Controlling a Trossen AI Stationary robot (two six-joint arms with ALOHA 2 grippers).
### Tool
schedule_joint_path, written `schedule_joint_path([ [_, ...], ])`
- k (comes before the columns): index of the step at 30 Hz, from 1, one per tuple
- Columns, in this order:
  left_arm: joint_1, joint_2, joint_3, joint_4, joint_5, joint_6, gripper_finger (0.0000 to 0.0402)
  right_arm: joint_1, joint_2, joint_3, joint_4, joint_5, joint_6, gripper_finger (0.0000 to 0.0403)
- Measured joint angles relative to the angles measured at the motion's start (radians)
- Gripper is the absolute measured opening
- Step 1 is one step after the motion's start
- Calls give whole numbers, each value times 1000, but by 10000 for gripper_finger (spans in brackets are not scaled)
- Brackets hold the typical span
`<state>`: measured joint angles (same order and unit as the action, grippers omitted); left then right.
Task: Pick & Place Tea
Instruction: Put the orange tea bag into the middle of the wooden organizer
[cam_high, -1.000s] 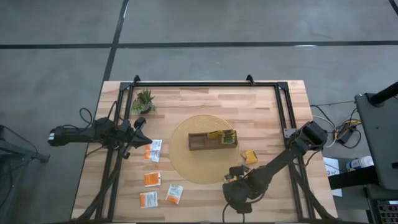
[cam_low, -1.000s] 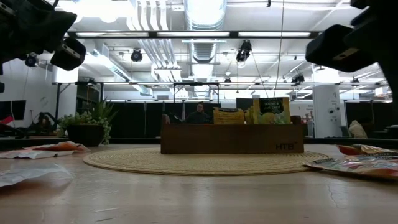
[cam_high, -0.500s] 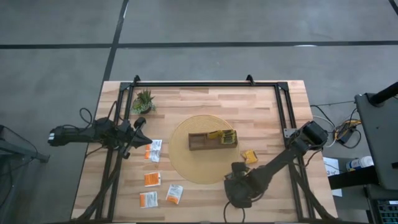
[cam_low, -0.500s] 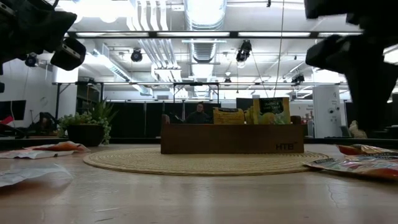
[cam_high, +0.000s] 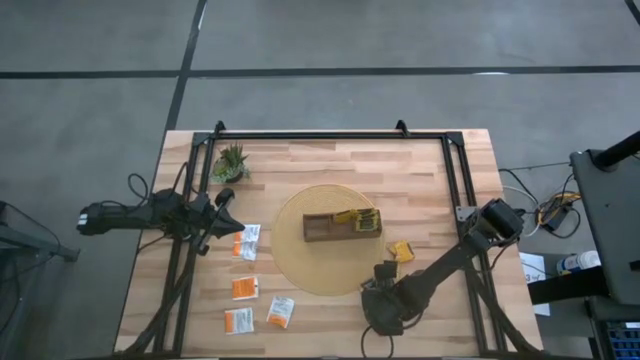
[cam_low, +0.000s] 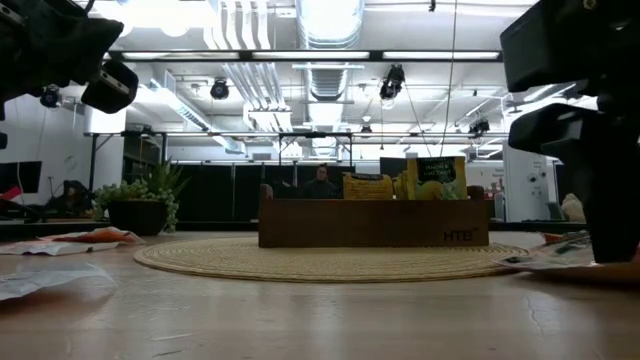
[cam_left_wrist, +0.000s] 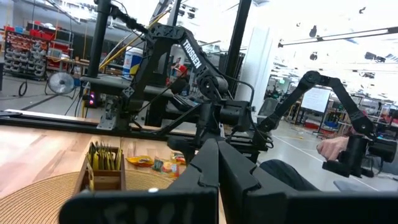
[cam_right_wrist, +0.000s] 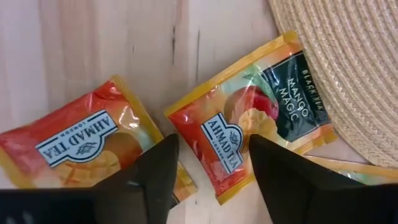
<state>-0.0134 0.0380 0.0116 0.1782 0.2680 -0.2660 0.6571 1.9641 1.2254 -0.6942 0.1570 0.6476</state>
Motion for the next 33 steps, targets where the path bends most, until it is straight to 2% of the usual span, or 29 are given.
schedule_joint_path([
  [3, 0, 0, 0, 0, 0, 0, 0, 0, 21, 2, 1, -2, 0, 163],
  [9, 0, 0, 0, 0, 0, 0, 0, 1, -8, -1, 5, 0, 0, 45],
  [11, 0, 0, 0, 0, 0, 0, 0, -1, -25, 0, -11, 18, -5, 23],
  [19, 0, 0, 0, 0, 0, 0, 0, 4, -66, 77, -13, 237, -14, 21],
  [28, 0, 0, 0, 0, 0, 0, 0, -9, -67, 120, -10, 671, -12, 19],
  [33, 0, 0, 0, 0, 0, 0, 0, -58, -67, 119, -12, 738, -12, 19],
])
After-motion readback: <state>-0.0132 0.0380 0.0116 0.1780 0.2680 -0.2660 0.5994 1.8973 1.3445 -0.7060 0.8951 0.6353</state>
